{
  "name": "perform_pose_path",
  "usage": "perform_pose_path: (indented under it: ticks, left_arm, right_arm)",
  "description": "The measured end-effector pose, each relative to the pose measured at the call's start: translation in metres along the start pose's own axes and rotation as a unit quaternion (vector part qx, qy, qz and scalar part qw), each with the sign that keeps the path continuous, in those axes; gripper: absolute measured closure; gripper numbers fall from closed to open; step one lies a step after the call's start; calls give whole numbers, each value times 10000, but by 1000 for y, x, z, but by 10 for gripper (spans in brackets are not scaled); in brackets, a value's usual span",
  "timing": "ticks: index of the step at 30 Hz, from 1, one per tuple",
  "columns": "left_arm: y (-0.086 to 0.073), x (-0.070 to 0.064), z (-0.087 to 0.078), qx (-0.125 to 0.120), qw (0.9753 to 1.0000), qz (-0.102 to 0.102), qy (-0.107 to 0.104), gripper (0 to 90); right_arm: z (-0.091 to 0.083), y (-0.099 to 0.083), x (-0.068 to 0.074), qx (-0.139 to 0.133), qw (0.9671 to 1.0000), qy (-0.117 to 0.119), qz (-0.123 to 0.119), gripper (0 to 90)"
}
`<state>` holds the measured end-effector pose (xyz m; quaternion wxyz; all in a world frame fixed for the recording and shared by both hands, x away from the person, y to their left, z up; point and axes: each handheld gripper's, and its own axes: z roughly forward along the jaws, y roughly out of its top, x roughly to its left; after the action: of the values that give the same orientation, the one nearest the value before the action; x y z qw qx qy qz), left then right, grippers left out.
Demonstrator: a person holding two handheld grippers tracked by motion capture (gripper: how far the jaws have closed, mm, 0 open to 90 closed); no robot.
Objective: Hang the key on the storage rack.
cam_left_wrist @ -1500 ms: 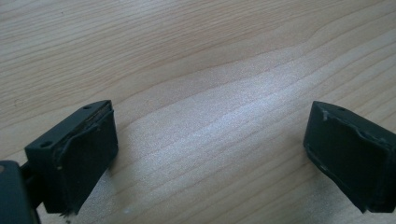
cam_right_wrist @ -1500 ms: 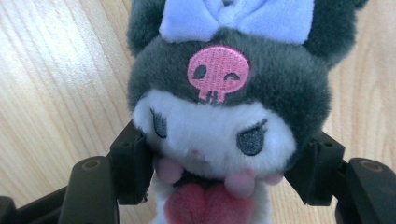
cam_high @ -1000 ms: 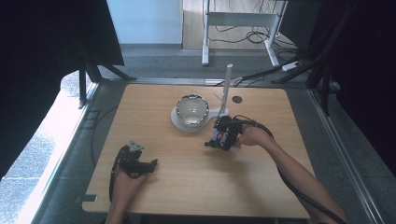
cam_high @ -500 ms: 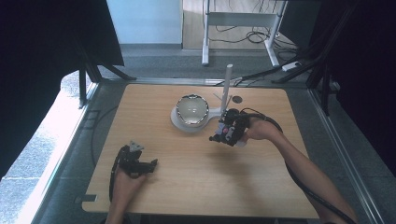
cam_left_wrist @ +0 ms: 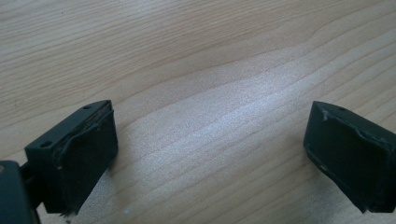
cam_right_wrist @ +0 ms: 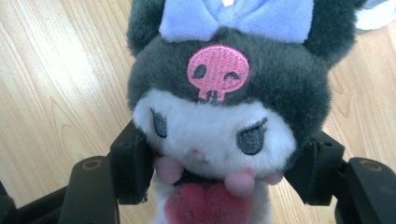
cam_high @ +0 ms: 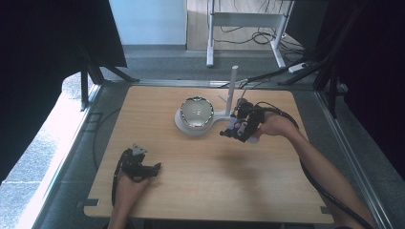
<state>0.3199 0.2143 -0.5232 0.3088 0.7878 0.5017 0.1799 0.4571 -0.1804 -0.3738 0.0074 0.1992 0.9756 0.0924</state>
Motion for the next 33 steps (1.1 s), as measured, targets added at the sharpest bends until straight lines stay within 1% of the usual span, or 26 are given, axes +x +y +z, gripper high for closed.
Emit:
perform_pose_path:
  ticks: [2, 4, 14, 17, 22, 28, 32, 33]
  left_arm:
    - [0, 0, 0, 0, 10000, -1, 0, 28]
    - [0, 0, 0, 1, 10000, 0, 0, 28]
    - [0, 0, 0, 1, 10000, -2, -1, 28]
    - [0, 0, 0, 3, 10000, 0, -3, 28]
    - [0, 0, 0, 15, 10000, 2, -10, 28]
    - [0, 0, 0, 16, 10000, -1, -10, 28]
    - [0, 0, 0, 15, 10000, -1, -10, 28]
    - [0, 0, 0, 15, 10000, -1, -11, 28]
  right_arm:
    - [-5, -3, -3, -30, 10000, -16, 92, 331]
    - [-6, -4, -3, -32, 9999, -28, 97, 331]
    - [-23, -10, -13, -95, 9996, -76, 240, 331]
    - [-30, -11, -17, -95, 9995, -119, 279, 331]
    - [-41, -12, -24, -171, 9992, -190, 315, 331]
    - [-53, -14, -33, -230, 9984, -268, 436, 331]
    - [-60, -15, -38, -248, 9981, -299, 480, 331]
    - [-61, -16, -39, -261, 9981, -329, 461, 331]
